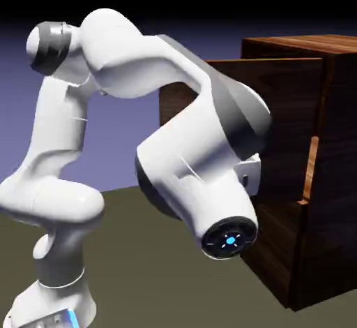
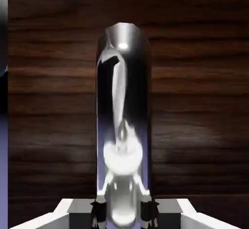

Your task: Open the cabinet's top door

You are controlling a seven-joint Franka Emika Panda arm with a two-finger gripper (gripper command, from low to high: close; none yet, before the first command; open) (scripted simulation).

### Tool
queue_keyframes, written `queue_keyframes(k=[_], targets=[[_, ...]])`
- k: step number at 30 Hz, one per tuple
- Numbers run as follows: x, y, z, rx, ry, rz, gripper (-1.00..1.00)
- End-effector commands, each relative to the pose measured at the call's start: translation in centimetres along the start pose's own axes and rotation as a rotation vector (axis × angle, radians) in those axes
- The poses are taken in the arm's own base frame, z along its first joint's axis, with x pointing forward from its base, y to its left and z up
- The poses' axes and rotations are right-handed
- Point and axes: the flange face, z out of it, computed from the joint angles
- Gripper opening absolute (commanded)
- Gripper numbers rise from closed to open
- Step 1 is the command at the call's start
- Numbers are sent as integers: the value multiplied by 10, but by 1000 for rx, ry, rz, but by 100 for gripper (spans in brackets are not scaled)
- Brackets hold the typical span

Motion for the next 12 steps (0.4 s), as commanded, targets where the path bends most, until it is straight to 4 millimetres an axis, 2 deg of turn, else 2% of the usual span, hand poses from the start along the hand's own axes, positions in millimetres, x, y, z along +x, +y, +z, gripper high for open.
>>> queue_keyframes(k=[1, 12], targets=[[2, 2, -4, 11, -12, 0, -100], [20, 20, -41, 118, -119, 0, -100]])
